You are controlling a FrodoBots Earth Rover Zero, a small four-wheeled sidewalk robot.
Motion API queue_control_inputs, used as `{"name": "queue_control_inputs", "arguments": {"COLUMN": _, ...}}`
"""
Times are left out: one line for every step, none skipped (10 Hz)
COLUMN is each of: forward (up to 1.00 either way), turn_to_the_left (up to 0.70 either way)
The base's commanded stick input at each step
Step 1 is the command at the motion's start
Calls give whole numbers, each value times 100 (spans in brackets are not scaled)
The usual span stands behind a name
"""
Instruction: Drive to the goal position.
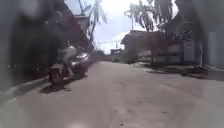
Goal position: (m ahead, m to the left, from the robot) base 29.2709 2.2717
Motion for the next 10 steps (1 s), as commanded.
{"name": "queue_control_inputs", "arguments": {"forward": 100, "turn_to_the_left": 0}}
{"name": "queue_control_inputs", "arguments": {"forward": 100, "turn_to_the_left": 0}}
{"name": "queue_control_inputs", "arguments": {"forward": 100, "turn_to_the_left": 0}}
{"name": "queue_control_inputs", "arguments": {"forward": 100, "turn_to_the_left": 0}}
{"name": "queue_control_inputs", "arguments": {"forward": 100, "turn_to_the_left": 0}}
{"name": "queue_control_inputs", "arguments": {"forward": 100, "turn_to_the_left": 0}}
{"name": "queue_control_inputs", "arguments": {"forward": 100, "turn_to_the_left": 0}}
{"name": "queue_control_inputs", "arguments": {"forward": 100, "turn_to_the_left": 0}}
{"name": "queue_control_inputs", "arguments": {"forward": 100, "turn_to_the_left": 0}}
{"name": "queue_control_inputs", "arguments": {"forward": 100, "turn_to_the_left": 0}}
